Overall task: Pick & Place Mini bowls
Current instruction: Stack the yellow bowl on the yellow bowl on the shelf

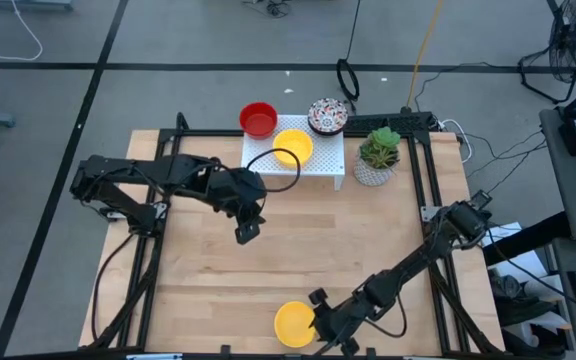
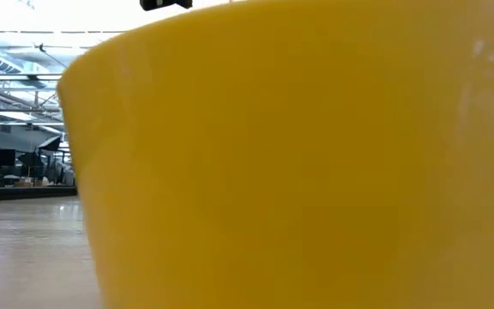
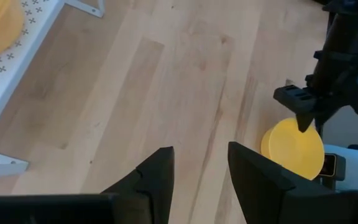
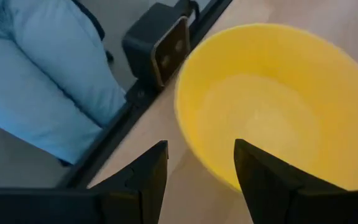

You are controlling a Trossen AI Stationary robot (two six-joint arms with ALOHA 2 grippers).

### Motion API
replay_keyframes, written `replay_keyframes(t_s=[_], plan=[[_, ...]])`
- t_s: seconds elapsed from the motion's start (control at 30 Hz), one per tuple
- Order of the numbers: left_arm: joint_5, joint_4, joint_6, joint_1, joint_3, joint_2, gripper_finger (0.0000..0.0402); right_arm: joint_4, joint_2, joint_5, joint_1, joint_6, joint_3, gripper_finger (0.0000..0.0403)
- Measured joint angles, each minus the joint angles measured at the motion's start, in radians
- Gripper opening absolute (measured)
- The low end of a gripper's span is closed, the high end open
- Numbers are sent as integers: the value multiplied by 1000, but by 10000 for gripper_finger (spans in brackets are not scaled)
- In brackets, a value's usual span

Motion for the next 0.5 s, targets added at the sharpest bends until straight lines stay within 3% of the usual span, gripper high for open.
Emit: replay_keyframes(t_s=[0.33,0.5], plan=[[-36,-1,4,1,0,0,152,-8,-1,37,0,-272,0,169],[-39,-1,28,2,0,0,152,-51,-1,129,0,-425,-1,141]])
